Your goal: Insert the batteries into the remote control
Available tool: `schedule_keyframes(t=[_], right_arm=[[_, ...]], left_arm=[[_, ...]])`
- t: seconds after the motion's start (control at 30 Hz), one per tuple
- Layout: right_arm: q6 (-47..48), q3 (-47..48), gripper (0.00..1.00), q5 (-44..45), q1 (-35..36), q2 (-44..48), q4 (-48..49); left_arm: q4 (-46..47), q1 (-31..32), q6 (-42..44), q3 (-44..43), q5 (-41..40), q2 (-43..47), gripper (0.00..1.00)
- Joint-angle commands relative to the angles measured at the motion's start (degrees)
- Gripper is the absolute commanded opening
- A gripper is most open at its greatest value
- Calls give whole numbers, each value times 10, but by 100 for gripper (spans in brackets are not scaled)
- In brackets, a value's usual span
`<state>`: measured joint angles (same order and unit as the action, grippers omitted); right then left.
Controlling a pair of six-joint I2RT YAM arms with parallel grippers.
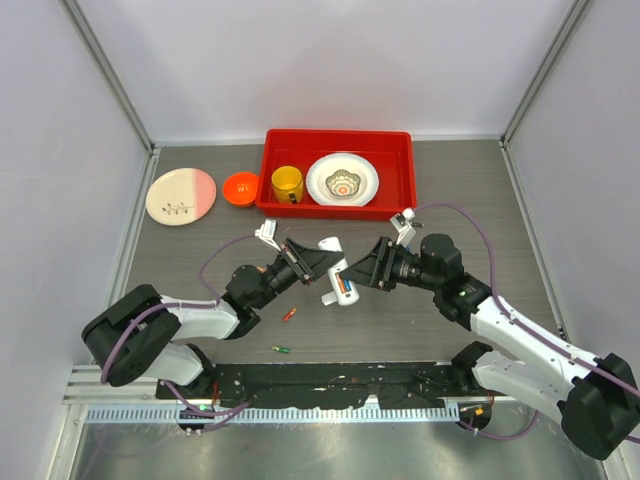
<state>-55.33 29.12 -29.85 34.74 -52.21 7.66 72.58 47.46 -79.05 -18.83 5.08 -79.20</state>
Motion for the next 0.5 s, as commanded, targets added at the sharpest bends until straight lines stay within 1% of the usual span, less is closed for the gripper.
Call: schedule_keyframes(t=[0.0,0.07,0.17,0.23,0.27,0.37,0.43,0.47], right_arm=[[15,22,59,-22,0,-6,3],[17,23,58,-30,-1,-10,4],[23,24,55,-41,0,-16,4],[28,25,51,-46,1,-25,3],[31,27,45,-50,1,-27,-6],[37,27,41,-48,0,-32,-14],[39,26,40,-44,1,-29,-17],[37,27,43,-43,1,-28,-15]], left_arm=[[160,-1,1,-16,6,-5,0],[160,-1,1,-16,6,-8,0],[160,-1,0,-18,5,-11,0],[160,-1,-1,-21,7,-13,0],[160,-2,-1,-21,8,-14,0],[160,-1,0,-24,9,-12,0],[160,-1,0,-23,9,-10,0],[160,-1,1,-23,9,-10,0]])
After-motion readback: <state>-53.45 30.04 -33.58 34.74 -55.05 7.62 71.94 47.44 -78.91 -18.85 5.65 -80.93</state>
